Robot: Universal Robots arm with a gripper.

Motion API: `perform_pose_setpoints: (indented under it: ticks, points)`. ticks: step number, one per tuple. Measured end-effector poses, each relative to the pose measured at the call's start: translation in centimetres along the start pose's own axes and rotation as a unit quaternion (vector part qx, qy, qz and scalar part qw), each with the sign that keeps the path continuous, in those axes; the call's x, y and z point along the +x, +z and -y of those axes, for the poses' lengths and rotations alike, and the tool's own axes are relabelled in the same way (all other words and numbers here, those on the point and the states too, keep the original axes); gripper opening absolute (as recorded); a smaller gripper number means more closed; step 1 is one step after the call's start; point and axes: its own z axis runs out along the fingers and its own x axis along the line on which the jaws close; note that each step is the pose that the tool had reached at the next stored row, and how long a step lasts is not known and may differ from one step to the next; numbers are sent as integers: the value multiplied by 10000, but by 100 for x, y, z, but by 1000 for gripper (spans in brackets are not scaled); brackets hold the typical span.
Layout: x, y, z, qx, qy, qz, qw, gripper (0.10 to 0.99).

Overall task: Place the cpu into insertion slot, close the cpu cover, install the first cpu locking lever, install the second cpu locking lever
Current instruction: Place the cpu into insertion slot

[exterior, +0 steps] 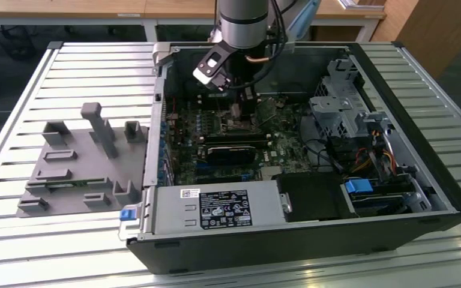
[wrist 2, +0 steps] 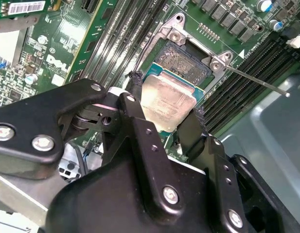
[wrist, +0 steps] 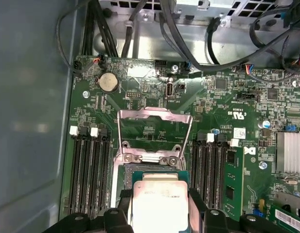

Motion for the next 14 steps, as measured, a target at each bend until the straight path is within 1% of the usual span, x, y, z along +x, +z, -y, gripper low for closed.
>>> perform_pose_setpoints:
  ticks: [8,14]
  points:
    - [14,99,23,0,24,1,10000,541]
    - [23,150,38,0,78,7,10000,541]
